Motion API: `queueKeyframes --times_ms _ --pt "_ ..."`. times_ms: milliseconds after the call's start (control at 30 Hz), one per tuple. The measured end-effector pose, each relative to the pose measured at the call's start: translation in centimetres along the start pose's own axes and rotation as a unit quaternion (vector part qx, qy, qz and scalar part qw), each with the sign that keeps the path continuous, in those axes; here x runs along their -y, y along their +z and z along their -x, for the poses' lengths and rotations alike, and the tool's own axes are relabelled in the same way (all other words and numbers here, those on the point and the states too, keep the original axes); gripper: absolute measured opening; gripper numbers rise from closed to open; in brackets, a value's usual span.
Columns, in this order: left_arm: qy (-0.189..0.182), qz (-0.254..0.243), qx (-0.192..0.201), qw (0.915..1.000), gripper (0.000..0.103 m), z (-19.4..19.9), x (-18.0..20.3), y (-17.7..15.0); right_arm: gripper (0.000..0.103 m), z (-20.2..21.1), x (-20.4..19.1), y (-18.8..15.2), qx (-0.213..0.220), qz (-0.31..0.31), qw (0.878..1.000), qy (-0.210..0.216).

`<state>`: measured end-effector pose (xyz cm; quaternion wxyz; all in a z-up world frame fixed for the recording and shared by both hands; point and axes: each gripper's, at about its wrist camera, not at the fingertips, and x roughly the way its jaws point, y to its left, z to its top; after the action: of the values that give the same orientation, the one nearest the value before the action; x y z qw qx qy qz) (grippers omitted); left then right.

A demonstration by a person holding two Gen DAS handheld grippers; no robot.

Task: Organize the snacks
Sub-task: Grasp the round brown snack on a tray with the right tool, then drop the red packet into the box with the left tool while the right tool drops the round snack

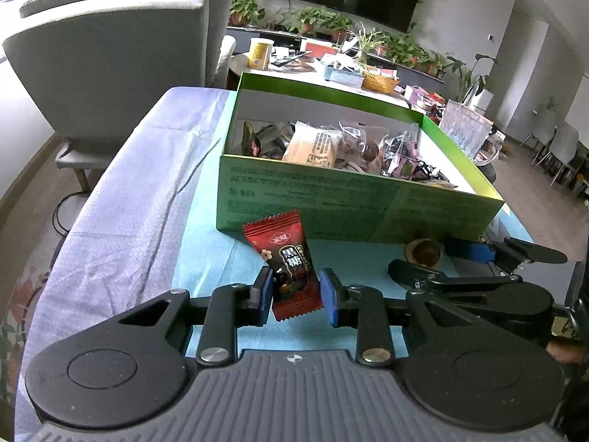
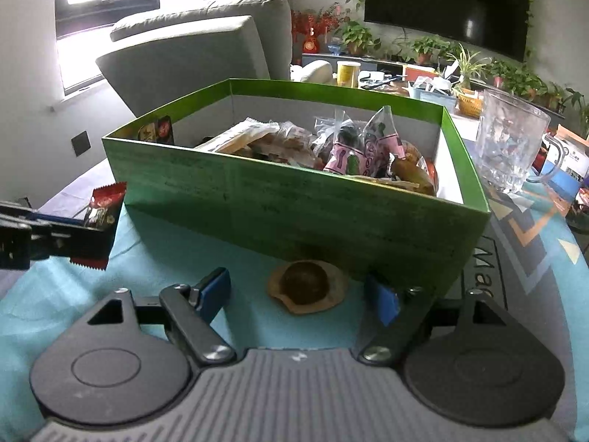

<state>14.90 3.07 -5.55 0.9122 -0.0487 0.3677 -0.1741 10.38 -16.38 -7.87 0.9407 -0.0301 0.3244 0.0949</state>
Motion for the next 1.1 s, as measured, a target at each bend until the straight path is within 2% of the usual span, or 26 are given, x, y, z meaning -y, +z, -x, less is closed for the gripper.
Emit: queueKeyframes --times_ms 267,367,600,1100 --pt "-0.006 0.0 0.004 1.0 0.026 0.4 -0.2 -0.2 0.06 0.2 -0.2 0.0 0.007 0.0 1.0 0.005" --pt "-0.007 0.0 0.008 0.9999 0.026 0.8 -0.1 -0.2 0.05 0.3 -0.4 0.2 0.006 -0.001 1.0 0.004" --pt "-0.011 -0.009 0.026 0.9996 0.026 2.1 0.5 0.1 0.047 1.5 -0.7 -0.1 0.006 0.004 1.0 0.009" --pt "-0.012 -0.045 0.074 0.9962 0.026 3.8 3.2 3.1 0.047 5.2 1.0 2.2 0.085 -0.021 0.996 0.012"
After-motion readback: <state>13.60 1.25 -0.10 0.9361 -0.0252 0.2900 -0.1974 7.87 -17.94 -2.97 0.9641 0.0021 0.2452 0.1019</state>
